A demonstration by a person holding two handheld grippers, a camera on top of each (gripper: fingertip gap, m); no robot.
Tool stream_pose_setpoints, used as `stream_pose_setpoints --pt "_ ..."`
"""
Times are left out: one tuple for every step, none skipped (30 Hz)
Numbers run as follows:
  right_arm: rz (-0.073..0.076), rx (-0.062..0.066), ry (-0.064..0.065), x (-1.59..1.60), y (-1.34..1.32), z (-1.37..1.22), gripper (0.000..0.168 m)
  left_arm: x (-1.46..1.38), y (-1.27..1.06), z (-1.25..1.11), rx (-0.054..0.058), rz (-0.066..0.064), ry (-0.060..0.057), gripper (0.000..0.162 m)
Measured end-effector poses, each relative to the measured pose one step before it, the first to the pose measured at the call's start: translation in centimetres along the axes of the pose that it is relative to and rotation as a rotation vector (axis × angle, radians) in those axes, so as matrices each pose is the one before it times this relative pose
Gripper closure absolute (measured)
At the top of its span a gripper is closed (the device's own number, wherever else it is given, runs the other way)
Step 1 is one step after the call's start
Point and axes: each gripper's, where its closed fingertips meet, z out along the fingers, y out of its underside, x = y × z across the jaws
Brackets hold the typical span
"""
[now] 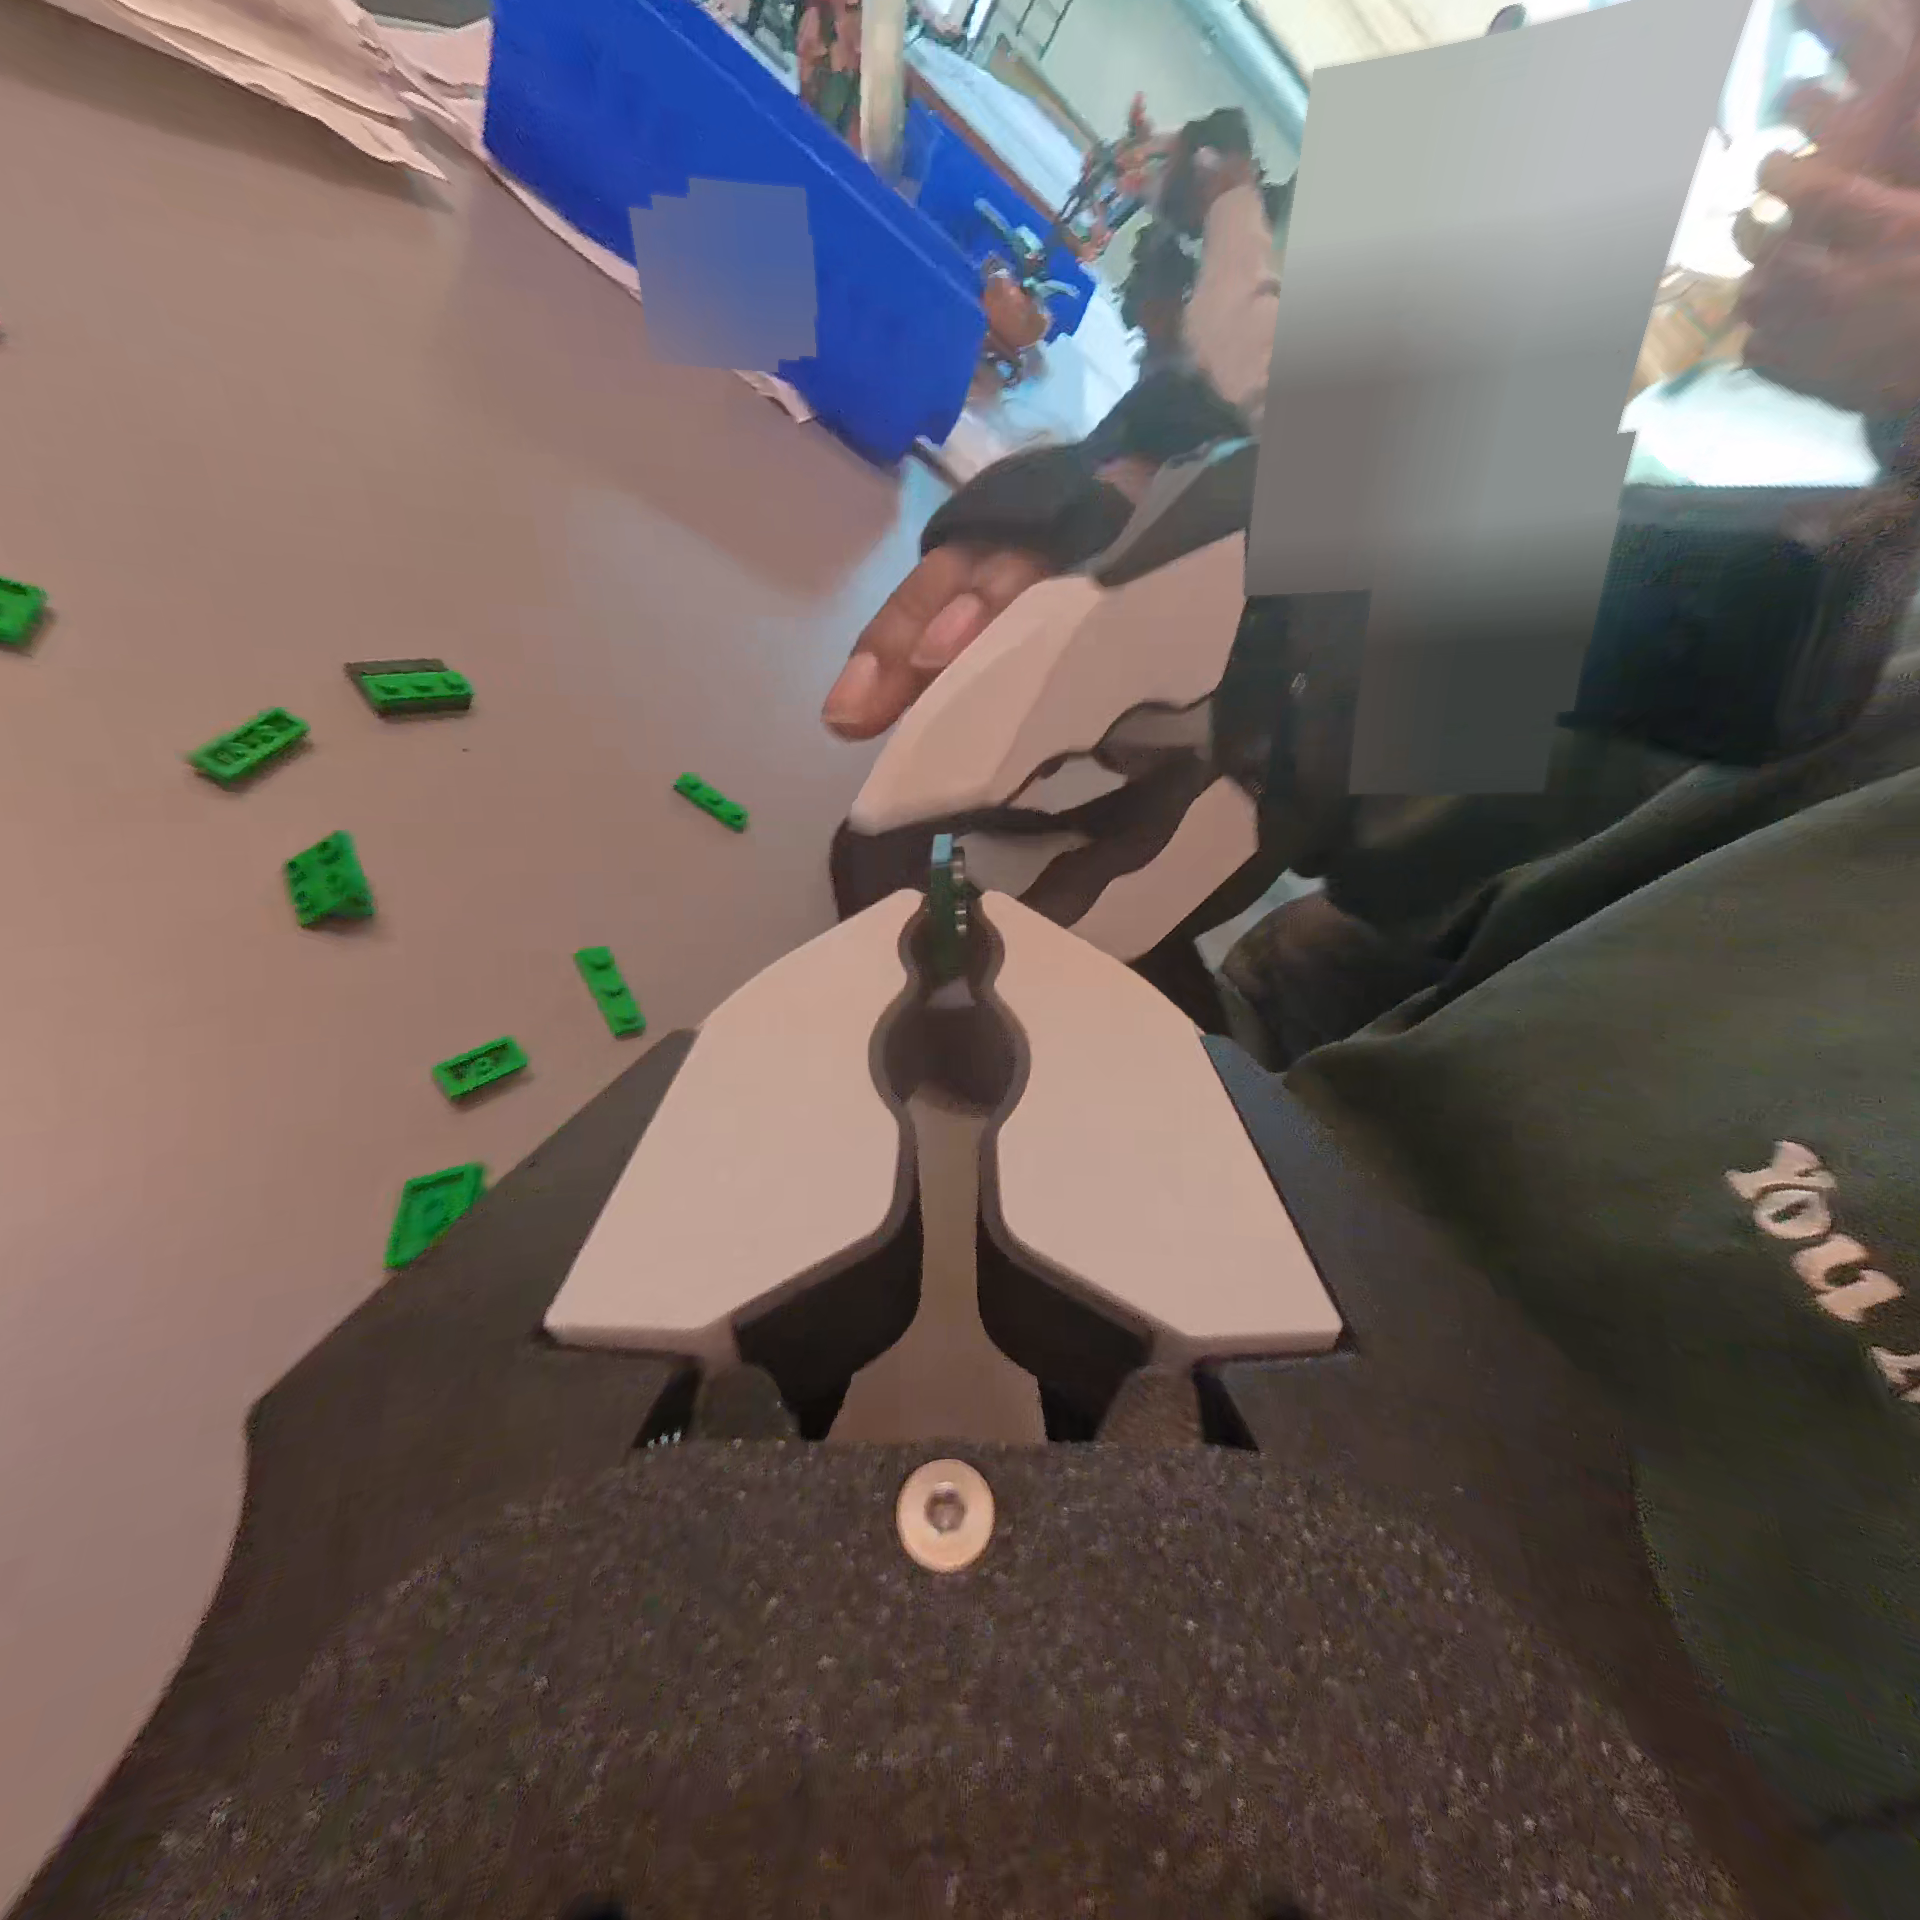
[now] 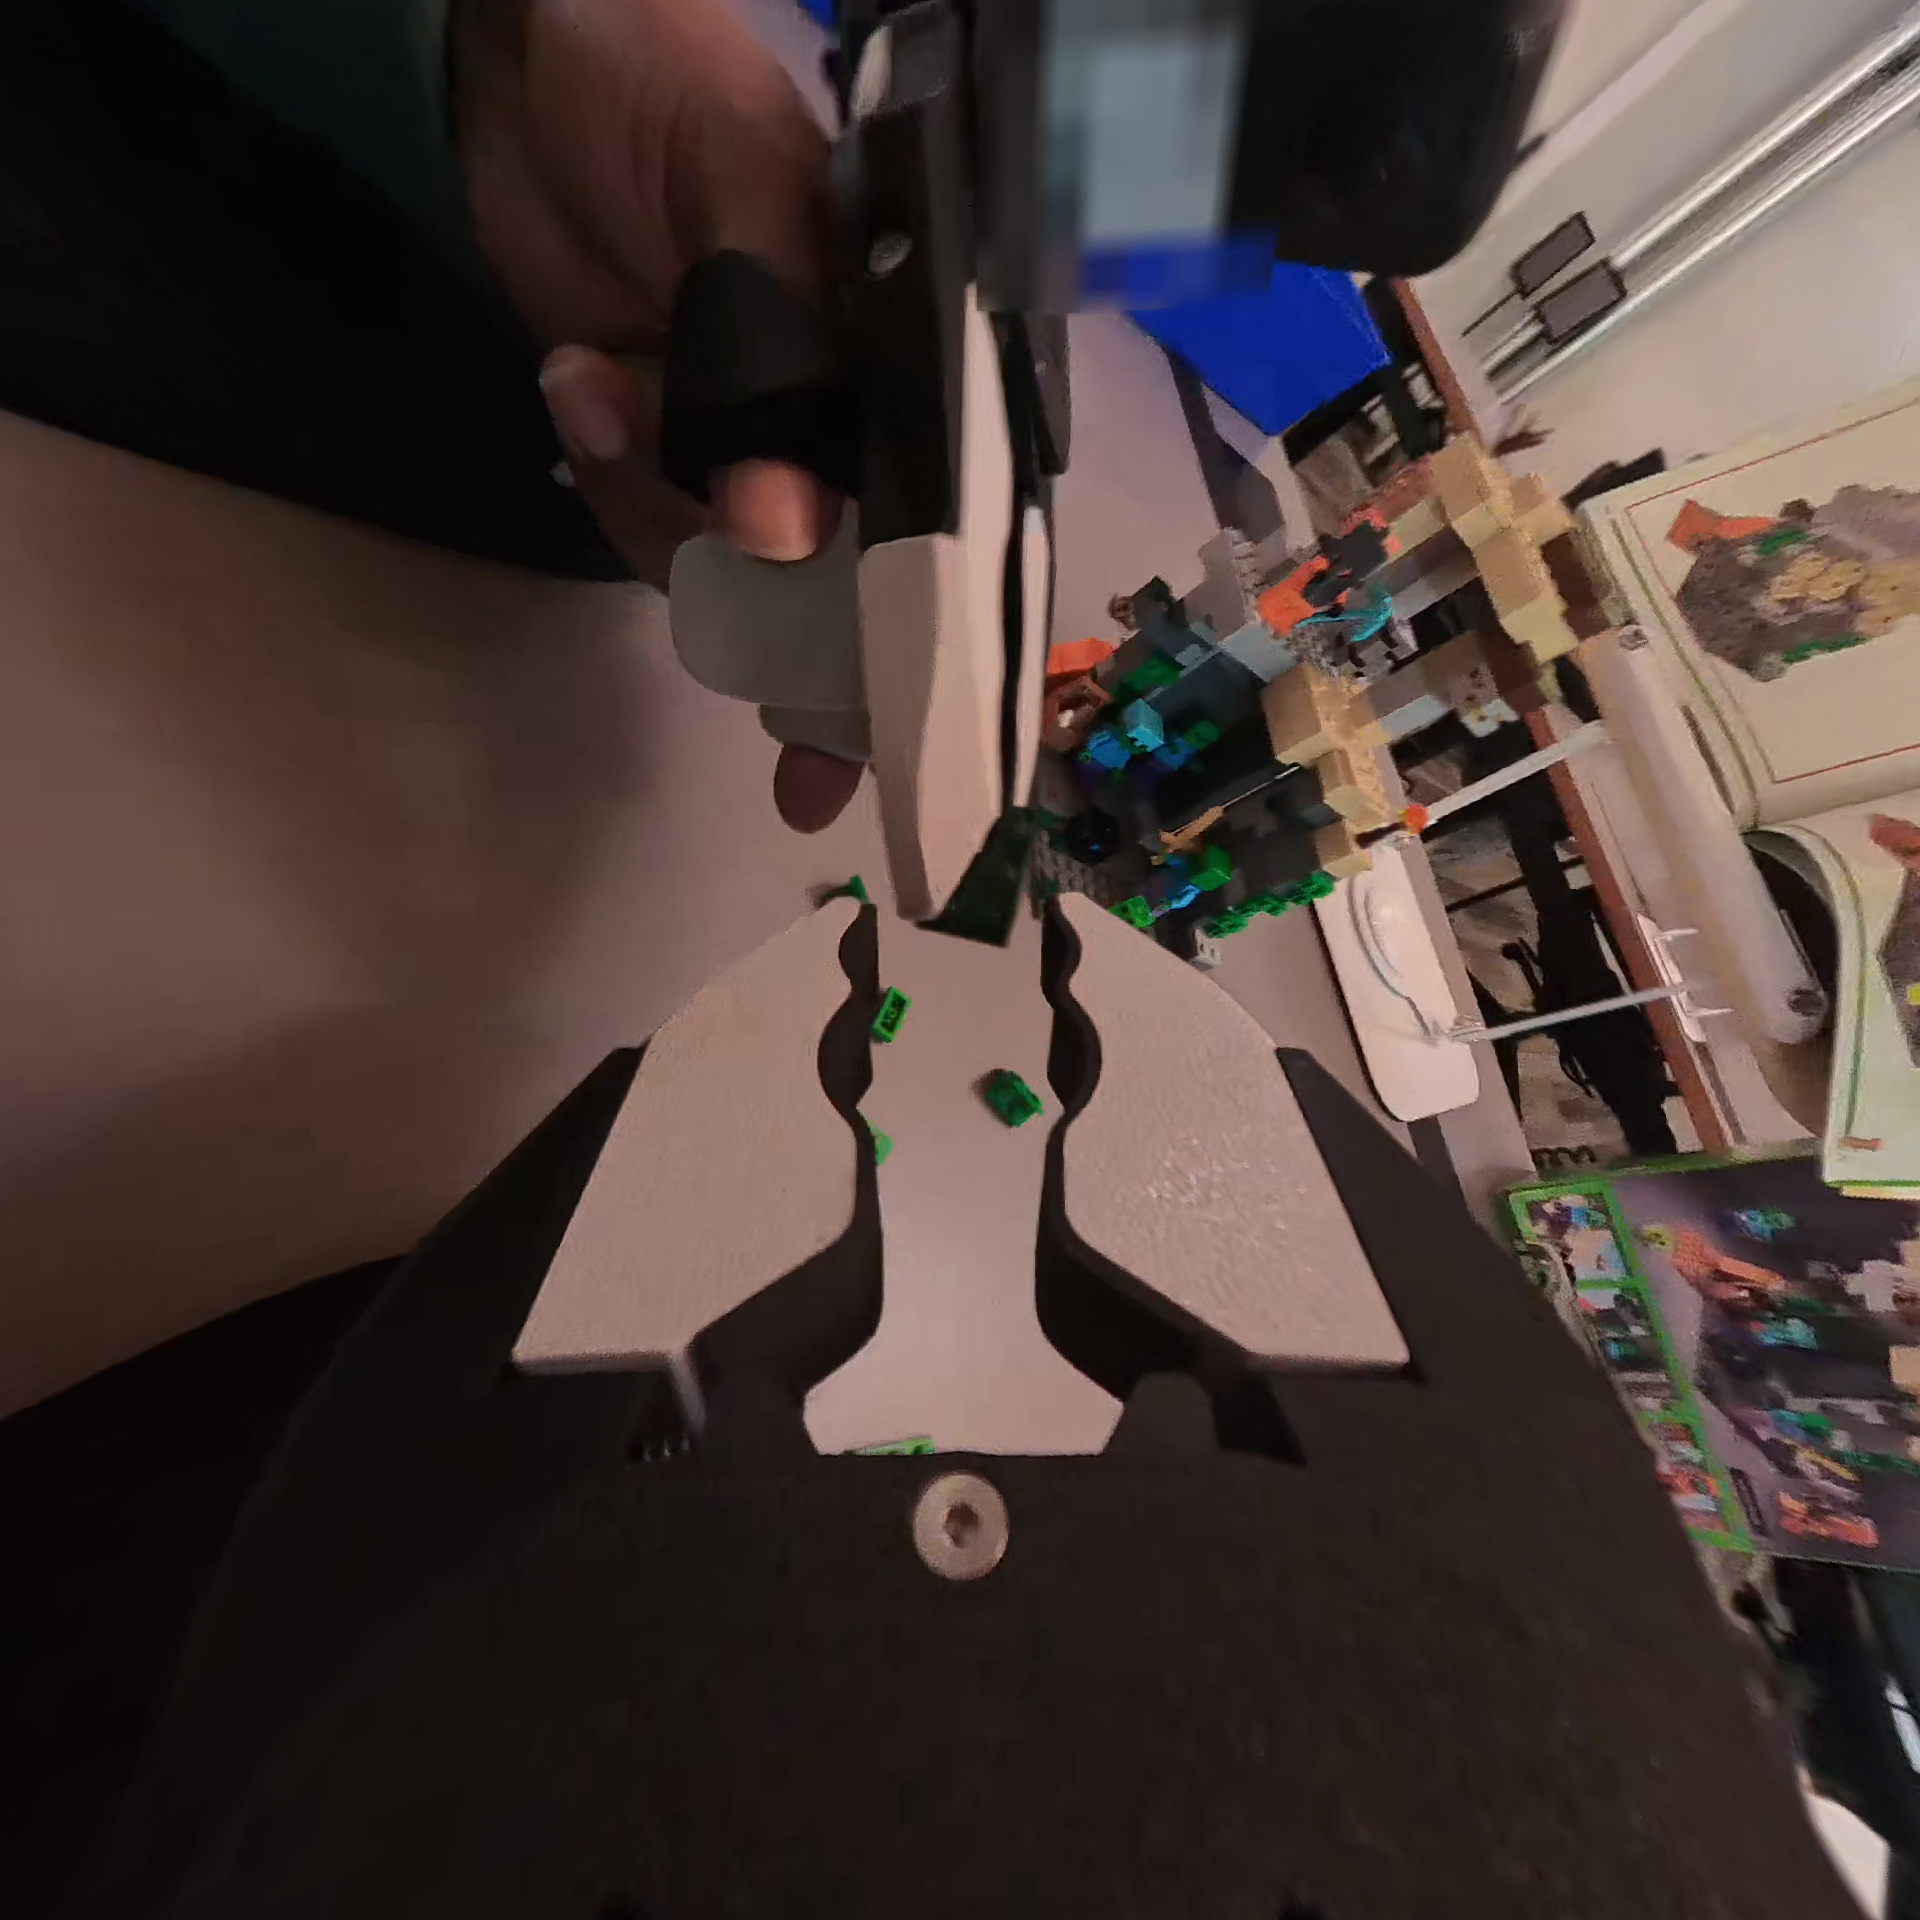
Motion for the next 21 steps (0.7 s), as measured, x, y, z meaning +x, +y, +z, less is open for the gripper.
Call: stream_pose_setpoints --pt "-0.0167 -0.0111 0.0064 -0.069 0.005 0.029 0.14 0.313 -0.067 0.05 0.0069 -0.0196 0.0224 0.158" --pt "-0.0182 -0.0054 0.0087 0.038 -0.018 -0.059 0.147 0.059 0.206 0.051 -0.0122 -0.0082 0.0056 0.158" --pt "-0.0132 -0.0049 -0.002 -0.052 -0.005 -0.076 0.149 0.032 0.039 -0.002 0.0024 -0.0015 -0.0022 0.157" --pt "0.0049 -0.0059 -0.0057 -0.072 0.016 -0.063 0.151 0.037 -0.031 -0.022 0.0055 0.0029 -0.0043 0.157" --pt "0.0227 -0.0127 -0.0127 -0.084 0.194 -0.065 0.151 -0.071 0.062 -0.056 -0.0024 0.0123 -0.0125 0.156" --pt "0.0379 -0.0199 -0.0133 0.053 0.497 -0.107 0.151 -0.291 0.035 -0.162 -0.0015 0.0199 -0.0265 0.154" --pt "0.0525 -0.0236 -0.0095 0.287 0.796 -0.18 0.151 -0.376 -0.102 -0.272 0.0084 0.0205 -0.0305 0.152" --pt "0.0684 -0.0344 -0.0102 0.479 1.18 -0.223 0.151 -0.401 -0.105 -0.348 0.0081 0.0168 -0.031 0.151" --pt "0.0782 -0.0439 -0.004 0.746 1.476 -0.243 0.151 -0.518 -0.039 -0.368 0.0032 0.0204 -0.0376 0.151" --pt "0.0813 -0.0432 0.0137 1.163 1.642 -0.25 0.151 -0.578 0.001 -0.357 0.0015 0.0279 -0.0433 0.151" --pt "0.0833 -0.0544 0.0204 1.427 1.908 -0.151 0.151 -0.542 0.007 -0.314 0.0019 0.0311 -0.0408 0.151" --pt "0.0848 -0.069 0.0212 1.611 2.164 -0.004 0.151 -0.432 0.033 -0.252 0.0007 0.0289 -0.0337 0.152" --pt "0.0879 -0.0663 0.0267 1.823 2.132 0.157 0.151 -0.414 0.051 -0.177 -0.0008 0.0229 -0.031 0.152" --pt "0.0873 -0.0543 0.022 1.818 1.889 0.282 0.151 -0.397 0.018 -0.109 0.0019 0.019 -0.0296 0.152" --pt "0.0805 -0.0438 0.0186 1.792 1.605 0.327 0.151 -0.29 0.03 -0.068 0.0024 0.0169 -0.0223 0.152" --pt "0.0683 -0.035 0.0195 1.748 1.318 0.339 0.151 -0.232 0.083 -0.02 -0.0013 0.015 -0.0192 0.152" --pt "0.0575 -0.023 0.0154 1.544 0.989 0.274 0.151 -0.192 0.114 0.005 -0.0033 0.0163 -0.0187 0.152" --pt "0.0512 -0.0169 0.0099 1.274 0.729 0.192 0.151 -0.113 0.134 -0.012 -0.0038 0.0168 -0.0152 0.153" --pt "0.0423 -0.013 0.0032 0.946 0.518 0.096 0.151 -0.071 0.133 -0.008 -0.0043 0.0157 -0.013 0.153" --pt "0.0338 -0.0084 -0.0009 0.651 0.328 0.027 0.151 -0.081 0.146 -0.014 -0.003 0.015 -0.0122 0.153" --pt "0.0232 -0.0047 -0.0008 0.43 0.182 -0.013 0.151 -0.091 0.174 0.024 -0.0046 0.0124 -0.0104 0.154"
